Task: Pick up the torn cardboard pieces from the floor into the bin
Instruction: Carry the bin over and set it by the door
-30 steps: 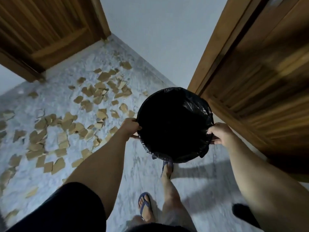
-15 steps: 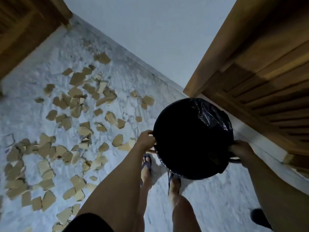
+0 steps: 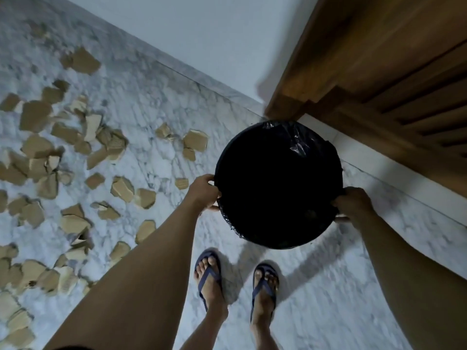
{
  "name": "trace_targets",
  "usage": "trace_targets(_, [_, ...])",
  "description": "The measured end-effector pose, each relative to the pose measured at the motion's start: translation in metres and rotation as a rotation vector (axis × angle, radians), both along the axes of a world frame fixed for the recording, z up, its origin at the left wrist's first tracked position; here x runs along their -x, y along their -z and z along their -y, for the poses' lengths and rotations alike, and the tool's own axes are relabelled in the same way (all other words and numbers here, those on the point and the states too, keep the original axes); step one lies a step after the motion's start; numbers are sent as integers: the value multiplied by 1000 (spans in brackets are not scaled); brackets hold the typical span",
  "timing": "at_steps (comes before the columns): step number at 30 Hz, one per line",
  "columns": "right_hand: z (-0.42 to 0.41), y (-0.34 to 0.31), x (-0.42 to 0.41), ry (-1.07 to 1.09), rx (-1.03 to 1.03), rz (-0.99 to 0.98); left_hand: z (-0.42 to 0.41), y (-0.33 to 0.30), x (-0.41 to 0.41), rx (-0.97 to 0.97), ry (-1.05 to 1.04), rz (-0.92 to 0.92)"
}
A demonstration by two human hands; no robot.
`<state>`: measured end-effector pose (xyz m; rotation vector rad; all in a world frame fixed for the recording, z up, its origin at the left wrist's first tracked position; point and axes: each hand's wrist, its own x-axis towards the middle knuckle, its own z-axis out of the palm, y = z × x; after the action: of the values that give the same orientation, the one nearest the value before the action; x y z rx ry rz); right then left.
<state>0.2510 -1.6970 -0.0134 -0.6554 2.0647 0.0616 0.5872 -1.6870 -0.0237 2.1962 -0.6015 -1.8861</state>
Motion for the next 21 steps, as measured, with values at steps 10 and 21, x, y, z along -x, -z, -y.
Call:
trace_targets(10, [16, 31, 19, -101, 2, -83, 9, 15, 14, 86, 83, 52])
trace_targets(21, [15, 43, 20, -155, 48, -159, 7, 19, 18, 122, 116, 101])
